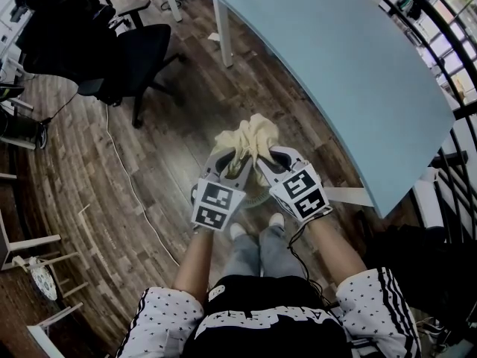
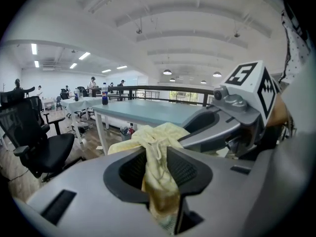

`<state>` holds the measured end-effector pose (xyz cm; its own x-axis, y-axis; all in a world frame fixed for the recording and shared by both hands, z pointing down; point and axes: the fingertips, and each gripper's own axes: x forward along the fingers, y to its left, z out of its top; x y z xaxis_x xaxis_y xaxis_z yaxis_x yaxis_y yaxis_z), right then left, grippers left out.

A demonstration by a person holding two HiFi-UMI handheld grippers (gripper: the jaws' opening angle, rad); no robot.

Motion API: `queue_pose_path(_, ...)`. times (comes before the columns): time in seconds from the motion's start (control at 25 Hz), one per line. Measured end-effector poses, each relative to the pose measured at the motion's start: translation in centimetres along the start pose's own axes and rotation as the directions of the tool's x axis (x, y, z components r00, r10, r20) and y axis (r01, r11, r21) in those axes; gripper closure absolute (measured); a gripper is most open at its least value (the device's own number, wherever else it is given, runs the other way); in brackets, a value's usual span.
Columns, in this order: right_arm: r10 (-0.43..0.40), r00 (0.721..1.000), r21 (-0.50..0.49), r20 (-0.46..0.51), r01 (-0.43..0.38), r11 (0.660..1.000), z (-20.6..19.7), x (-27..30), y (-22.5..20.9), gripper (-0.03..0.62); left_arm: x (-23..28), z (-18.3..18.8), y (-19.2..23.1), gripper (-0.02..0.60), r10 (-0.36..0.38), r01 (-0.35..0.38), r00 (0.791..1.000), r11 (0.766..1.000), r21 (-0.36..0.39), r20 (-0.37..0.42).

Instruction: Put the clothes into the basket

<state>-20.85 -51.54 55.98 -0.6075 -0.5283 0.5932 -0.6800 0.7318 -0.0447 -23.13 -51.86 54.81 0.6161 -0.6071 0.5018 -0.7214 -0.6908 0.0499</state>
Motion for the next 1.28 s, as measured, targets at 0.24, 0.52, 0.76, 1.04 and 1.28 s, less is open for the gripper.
queue_pose_path(0.24, -0.047, 0.965, -0.201, -0.259, -0.006, 0.980, -5.2, 1.5, 0.1, 0.434, 1.5, -5.6, -1.0, 0.338, -0.022, 0.049, 0.962, 0.995, 0.090, -0.273)
queue_pose_path(0.52, -0.091, 0.968, -0.309, -0.235, 0.015, 0.951, -5.0, 2.5, 0.3, 0.433, 1.7, -5.9, -0.5, 0.334, 0.031, 0.006, 0.968, 0.989, 0.149, -0.249)
queue_pose_path(0.76, -0.056, 0.988, -0.183, -0.144, 0.029, 0.983, -3.1, 1.9, 0.2, 0.433, -0.2, -4.7, 1.0, 0.336, 0.031, -0.028, 0.989, 0.999, 0.023, -0.143)
queue_pose_path(1.04, -0.084, 0.996, -0.170, 0.019, 0.086, 0.982, 1.1, 0.2, 0.7, 0.437, -2.0, -2.0, 1.3, 0.439, 0.026, -0.026, 1.000, 0.996, -0.081, 0.002)
queue_pose_path(1.28, -0.092, 0.988, -0.168, 0.121, 0.112, 0.979, 3.9, -1.5, 1.4, 0.551, -3.6, 0.4, 0.9, 0.538, 0.049, -0.048, 0.996, 0.999, -0.021, 0.080)
